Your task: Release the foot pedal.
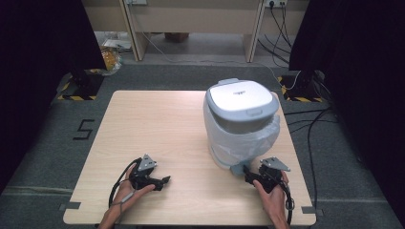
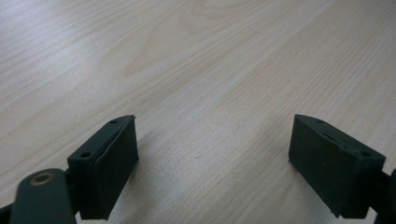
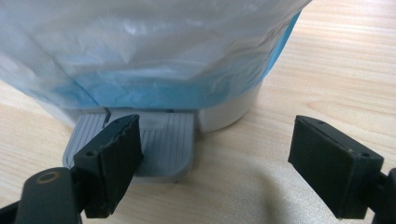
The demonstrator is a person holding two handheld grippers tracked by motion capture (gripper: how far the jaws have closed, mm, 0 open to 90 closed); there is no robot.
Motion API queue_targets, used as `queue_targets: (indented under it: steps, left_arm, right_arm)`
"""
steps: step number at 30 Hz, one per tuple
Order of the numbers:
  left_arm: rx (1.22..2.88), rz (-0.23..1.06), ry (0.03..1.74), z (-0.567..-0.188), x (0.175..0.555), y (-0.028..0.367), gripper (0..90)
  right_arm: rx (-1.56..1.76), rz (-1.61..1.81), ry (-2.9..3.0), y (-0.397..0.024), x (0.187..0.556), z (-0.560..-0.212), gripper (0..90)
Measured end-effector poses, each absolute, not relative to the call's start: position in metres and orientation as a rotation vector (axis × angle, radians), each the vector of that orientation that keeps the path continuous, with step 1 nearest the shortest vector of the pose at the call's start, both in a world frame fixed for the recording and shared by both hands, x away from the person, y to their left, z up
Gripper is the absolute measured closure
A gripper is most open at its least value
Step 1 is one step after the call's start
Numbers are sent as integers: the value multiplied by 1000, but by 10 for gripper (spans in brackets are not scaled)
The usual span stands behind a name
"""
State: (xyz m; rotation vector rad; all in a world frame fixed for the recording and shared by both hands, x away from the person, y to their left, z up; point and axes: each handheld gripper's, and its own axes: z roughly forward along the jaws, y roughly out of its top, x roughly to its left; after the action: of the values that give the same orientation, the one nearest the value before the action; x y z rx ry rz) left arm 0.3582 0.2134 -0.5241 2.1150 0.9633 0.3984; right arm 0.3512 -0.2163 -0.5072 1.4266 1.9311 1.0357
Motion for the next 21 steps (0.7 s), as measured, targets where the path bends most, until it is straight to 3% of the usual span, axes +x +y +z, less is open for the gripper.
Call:
queue_targets:
  steps: [21]
  left_arm:
    - [2115, 398, 963, -524, 358, 213, 147]
  right_arm:
    - [1396, 1122, 1895, -224, 340, -490, 187]
